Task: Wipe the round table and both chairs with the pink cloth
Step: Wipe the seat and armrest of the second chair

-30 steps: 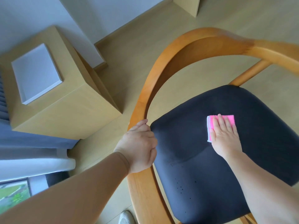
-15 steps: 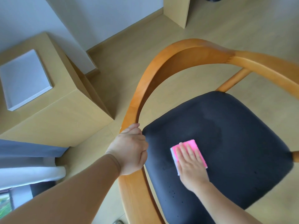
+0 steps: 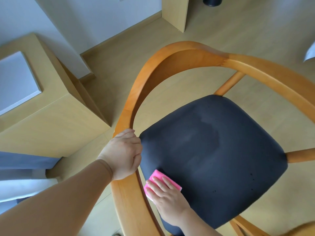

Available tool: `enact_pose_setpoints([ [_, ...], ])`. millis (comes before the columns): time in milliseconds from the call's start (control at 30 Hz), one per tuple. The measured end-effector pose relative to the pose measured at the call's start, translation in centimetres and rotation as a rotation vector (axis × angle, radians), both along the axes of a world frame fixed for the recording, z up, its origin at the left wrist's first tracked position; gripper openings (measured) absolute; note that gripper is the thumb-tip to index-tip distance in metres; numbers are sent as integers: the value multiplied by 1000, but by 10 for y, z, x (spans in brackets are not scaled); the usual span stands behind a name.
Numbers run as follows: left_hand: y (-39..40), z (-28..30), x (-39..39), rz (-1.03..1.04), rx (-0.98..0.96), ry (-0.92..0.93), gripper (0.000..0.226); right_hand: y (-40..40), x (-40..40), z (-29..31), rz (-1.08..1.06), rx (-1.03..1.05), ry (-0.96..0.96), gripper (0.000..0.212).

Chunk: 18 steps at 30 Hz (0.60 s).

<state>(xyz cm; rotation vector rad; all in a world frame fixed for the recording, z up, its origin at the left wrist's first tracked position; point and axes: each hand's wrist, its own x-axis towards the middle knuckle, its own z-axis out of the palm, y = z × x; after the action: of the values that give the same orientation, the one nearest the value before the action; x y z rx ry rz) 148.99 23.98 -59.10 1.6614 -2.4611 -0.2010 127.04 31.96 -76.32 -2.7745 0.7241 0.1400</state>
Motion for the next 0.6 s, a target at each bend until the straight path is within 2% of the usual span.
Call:
enact_pose_setpoints([
  [267,0,-1,1,-9,-8,24,35,-24,-27,8,1,11,47,54],
  [467,-1,-2,1,-17,-21,34,37,-56,-67,5,-8,-71,108,60],
  [600,0,-2,2,-25,-19,39,35,-80,-96,2,-87,-125,148,62],
])
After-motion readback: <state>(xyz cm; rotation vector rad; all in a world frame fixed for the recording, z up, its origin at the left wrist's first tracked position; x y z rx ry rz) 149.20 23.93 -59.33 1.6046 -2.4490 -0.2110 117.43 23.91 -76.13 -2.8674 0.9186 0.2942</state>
